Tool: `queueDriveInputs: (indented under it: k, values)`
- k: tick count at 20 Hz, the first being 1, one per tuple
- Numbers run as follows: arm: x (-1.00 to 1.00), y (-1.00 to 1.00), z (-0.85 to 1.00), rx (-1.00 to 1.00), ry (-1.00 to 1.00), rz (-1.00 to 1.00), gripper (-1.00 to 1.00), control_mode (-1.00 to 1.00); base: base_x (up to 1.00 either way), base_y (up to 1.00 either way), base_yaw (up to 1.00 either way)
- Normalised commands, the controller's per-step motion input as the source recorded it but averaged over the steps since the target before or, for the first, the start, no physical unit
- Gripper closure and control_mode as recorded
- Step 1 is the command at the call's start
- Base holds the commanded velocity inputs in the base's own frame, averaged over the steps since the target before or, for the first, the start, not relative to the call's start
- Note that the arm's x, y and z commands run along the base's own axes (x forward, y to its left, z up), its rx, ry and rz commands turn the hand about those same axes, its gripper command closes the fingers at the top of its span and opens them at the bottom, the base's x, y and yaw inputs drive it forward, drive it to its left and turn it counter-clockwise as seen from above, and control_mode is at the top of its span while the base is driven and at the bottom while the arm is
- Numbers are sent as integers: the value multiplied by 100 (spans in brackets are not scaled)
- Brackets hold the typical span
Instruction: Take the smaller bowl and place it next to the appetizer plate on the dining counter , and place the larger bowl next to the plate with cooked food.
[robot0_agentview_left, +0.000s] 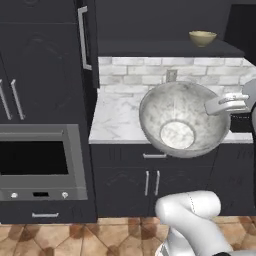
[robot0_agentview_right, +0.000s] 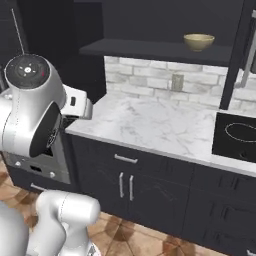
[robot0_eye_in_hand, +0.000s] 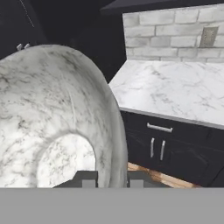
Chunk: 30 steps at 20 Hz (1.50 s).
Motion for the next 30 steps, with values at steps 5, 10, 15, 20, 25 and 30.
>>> queueDriveInputs:
  k: [5, 10, 15, 20, 25, 30]
  values:
    - [0, 0, 0, 0, 0, 0, 100, 100, -52, 23, 51]
    - [0, 0, 0, 0, 0, 0, 100, 100, -22, 15, 58]
    - [0, 0, 0, 0, 0, 0, 100, 100, 0, 22, 55]
    - [0, 0, 0, 0, 0, 0, 100, 100, 11, 26, 55]
    - [0, 0, 0, 0, 0, 0, 100, 100, 21, 25, 56]
    - [0, 0, 0, 0, 0, 0, 100, 100, 31, 17, 57]
